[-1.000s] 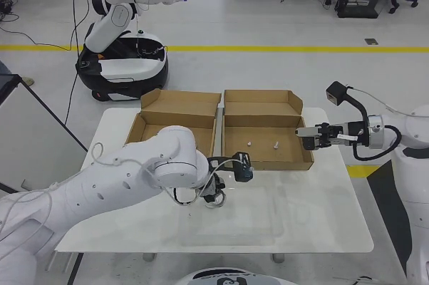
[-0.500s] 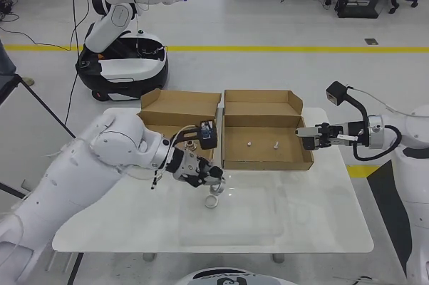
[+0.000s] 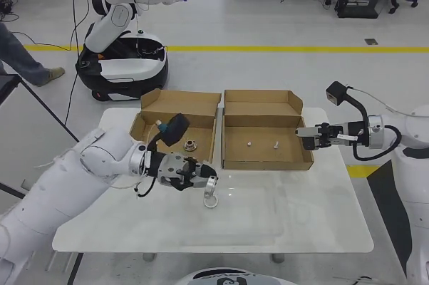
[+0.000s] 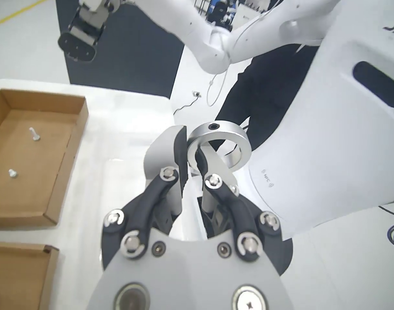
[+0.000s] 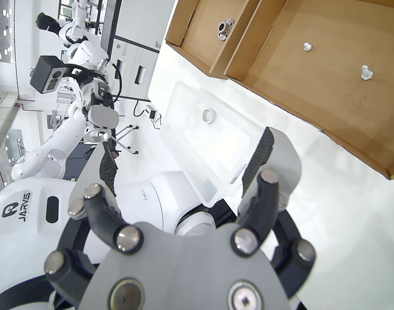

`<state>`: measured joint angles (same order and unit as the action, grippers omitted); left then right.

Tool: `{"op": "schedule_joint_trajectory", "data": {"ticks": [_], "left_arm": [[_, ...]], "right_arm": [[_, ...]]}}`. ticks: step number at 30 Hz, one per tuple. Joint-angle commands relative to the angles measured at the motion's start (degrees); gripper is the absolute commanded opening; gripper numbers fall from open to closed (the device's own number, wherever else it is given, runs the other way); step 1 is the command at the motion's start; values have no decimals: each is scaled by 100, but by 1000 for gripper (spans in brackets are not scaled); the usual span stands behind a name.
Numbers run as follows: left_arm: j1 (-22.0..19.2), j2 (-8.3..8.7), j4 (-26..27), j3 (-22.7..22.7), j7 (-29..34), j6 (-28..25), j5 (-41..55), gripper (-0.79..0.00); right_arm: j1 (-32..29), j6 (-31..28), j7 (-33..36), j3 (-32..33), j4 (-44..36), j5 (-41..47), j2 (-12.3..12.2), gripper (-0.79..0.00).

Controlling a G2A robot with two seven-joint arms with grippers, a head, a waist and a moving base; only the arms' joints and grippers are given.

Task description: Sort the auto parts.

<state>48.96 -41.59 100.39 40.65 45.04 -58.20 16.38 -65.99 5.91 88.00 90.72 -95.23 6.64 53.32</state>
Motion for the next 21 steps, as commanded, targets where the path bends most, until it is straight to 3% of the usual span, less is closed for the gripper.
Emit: {"op": "schedule_joint_trajectory", "data": {"ticks": [1, 7, 21], "left_arm": [[-34, 82, 116, -21, 126, 20, 317, -785], [-6, 252, 411, 196, 127, 20, 1075, -785], [2, 259, 417, 218, 127, 20, 1099, -785]], "right_arm": [[0, 0, 0, 0, 0, 0, 0, 0], [0, 0, 0, 0, 0, 0, 0, 0], [0, 0, 0, 0, 0, 0, 0, 0]]}}
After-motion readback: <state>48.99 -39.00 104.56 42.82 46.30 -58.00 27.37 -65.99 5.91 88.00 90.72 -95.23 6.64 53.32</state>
